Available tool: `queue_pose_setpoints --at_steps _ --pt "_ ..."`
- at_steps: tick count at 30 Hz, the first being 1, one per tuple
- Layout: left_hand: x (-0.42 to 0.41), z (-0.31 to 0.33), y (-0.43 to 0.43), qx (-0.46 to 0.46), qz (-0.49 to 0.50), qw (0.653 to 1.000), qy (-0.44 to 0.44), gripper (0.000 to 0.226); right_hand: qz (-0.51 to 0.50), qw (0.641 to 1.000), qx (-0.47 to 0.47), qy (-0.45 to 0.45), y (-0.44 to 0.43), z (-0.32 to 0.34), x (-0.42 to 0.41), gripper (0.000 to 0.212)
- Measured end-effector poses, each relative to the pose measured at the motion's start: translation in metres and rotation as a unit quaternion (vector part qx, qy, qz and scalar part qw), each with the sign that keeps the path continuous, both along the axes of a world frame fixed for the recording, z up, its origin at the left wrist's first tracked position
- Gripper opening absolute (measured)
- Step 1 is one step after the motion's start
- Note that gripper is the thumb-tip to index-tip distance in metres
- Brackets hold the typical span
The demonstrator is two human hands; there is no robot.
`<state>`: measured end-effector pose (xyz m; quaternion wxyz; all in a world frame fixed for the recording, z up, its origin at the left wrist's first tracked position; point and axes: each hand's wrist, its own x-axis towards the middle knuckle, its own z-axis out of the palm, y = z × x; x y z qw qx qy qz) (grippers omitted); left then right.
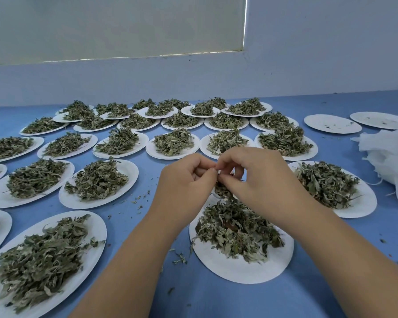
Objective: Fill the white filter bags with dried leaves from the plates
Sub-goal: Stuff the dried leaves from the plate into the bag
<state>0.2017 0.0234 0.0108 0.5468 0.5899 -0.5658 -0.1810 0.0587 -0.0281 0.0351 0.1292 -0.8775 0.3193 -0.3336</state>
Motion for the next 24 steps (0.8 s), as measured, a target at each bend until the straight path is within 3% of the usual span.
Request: queue_pose_setpoints --at_steps 3,6,8,13,15,17,24 --pt "0.001 -0.001 0.000 0.001 0.001 1.000 0.008 0.015 0.007 1.000 -0.004 -0.015 0.000 0.001 -0.001 0.009" --pt "0.003 -0.001 -0.001 0.000 0.018 1.000 0.018 0.014 0.001 0.996 0.020 -0.084 -0.004 0.003 -0.007 0.003" --pt "0.004 0.000 -0.002 0.001 0.035 0.999 0.029 0.013 -0.002 0.996 0.040 -0.085 -0.009 0.004 -0.013 0.022" --pt "0.009 0.000 -0.003 0.007 0.084 0.996 0.039 0.015 0.036 0.990 0.131 0.028 -0.010 0.003 -0.020 0.088" --pt "0.010 0.000 -0.004 0.006 0.096 0.994 0.042 0.015 0.037 0.988 0.139 0.062 -0.007 0.000 -0.015 0.101" --pt "0.010 0.000 -0.004 0.003 0.102 0.994 0.041 0.015 0.031 0.990 0.122 0.058 -0.005 -0.003 -0.011 0.098" --pt "0.007 -0.001 -0.004 -0.011 0.098 0.995 0.033 0.016 0.029 0.994 0.095 -0.039 -0.004 -0.002 -0.007 0.045"
